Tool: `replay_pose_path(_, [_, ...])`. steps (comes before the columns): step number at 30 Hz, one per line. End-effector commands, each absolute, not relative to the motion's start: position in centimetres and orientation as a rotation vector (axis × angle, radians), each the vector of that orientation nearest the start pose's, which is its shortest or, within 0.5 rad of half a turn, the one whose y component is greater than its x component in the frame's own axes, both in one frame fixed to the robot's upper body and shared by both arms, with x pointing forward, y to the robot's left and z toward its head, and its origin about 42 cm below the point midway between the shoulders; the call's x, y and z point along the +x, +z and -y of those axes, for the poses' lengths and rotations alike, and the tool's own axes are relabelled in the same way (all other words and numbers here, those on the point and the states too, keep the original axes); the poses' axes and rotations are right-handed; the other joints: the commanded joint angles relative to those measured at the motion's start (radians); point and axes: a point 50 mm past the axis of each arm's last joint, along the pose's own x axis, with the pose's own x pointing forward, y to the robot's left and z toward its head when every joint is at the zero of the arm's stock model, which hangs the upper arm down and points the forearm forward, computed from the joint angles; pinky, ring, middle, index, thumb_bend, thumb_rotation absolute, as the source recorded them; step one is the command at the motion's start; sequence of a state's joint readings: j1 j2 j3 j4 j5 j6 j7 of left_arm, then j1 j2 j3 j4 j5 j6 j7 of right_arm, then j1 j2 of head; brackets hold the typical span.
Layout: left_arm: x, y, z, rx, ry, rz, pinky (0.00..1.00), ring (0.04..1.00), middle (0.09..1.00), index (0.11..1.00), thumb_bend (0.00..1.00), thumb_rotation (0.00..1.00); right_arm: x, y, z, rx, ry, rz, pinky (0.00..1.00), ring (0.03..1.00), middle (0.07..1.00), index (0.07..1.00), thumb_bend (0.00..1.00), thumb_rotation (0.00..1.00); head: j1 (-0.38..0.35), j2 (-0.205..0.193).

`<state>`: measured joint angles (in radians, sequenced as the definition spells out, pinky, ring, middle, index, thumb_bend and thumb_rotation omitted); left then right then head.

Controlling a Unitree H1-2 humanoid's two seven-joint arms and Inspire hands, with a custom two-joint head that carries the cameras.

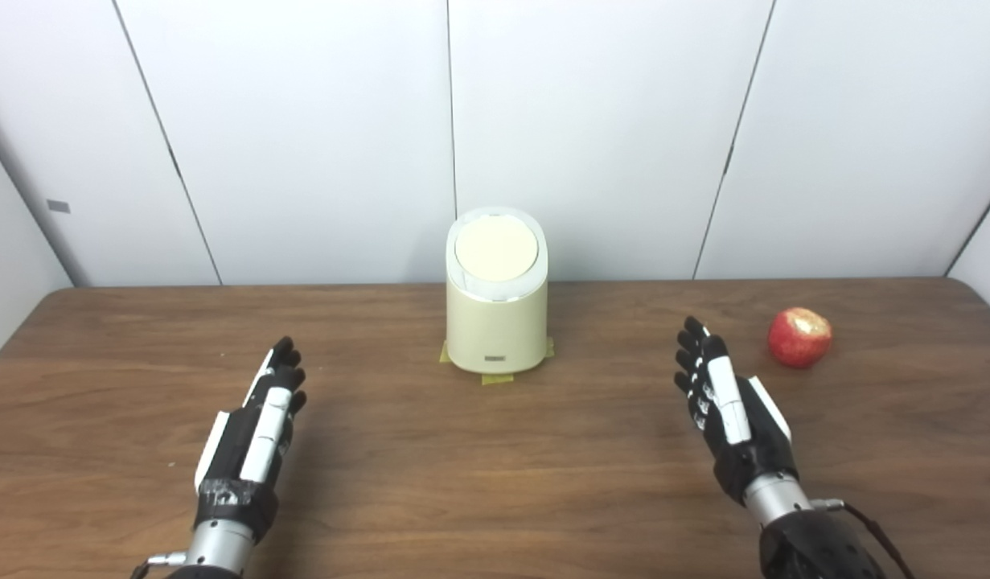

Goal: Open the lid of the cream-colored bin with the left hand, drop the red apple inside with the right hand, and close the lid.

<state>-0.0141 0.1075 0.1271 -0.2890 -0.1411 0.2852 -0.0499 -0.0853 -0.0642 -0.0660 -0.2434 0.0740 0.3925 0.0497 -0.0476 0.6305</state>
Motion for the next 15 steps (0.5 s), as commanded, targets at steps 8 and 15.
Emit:
replay_pose_path(8, [33.1, 23.3, -25.9, 0.104, 0.017, 0.197, 0.95, 0.94, 0.979, 1.0, 0.76, 0.48, 30.8, 17.6, 23.4, 0.018, 0.021, 0.036, 0.99, 1.0, 1.0, 1.0, 0.82, 0.95, 0.005, -0.055])
replay_pose_path(15, [36.6, 27.8, -24.9, 0.251, 0.017, 0.247, 0.95, 0.953, 0.973, 1.0, 0.93, 0.31, 30.9, 16.9, 23.1, 0.039, 0.02, 0.035, 1.0, 1.0, 1.0, 1.0, 0.77, 0.94, -0.01, -0.087])
